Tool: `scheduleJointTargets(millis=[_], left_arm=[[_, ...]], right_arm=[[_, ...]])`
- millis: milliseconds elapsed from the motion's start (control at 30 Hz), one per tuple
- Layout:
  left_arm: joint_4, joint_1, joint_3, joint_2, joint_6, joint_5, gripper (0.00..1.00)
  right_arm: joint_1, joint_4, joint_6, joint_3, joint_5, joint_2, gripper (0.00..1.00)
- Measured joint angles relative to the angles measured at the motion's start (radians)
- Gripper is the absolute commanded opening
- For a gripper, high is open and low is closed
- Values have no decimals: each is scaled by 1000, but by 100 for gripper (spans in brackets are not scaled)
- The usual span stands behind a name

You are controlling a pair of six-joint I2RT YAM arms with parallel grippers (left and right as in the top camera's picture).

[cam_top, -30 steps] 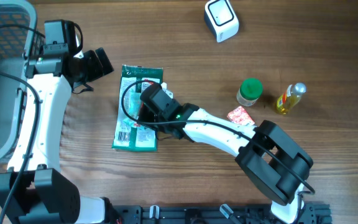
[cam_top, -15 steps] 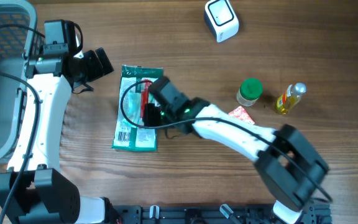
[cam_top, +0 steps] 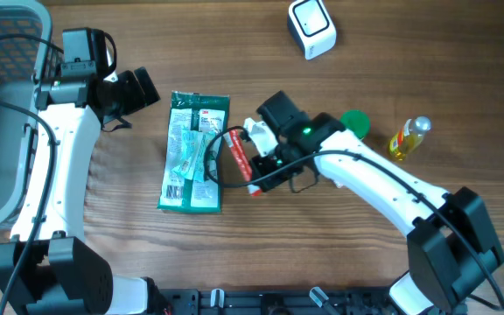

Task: Scan the item barcode
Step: 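Lift the red tube off the glove packet and carry it right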

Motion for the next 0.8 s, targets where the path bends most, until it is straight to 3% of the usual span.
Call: scheduleJointTargets(millis=[467,800], left_arm=[[0,0,0,0,0,0,100],[0,0,0,0,0,0,100]], right_arm=[[-8,-457,-795,0,-267,-93,4],[-8,-467,-972,0,-360,-278,4]])
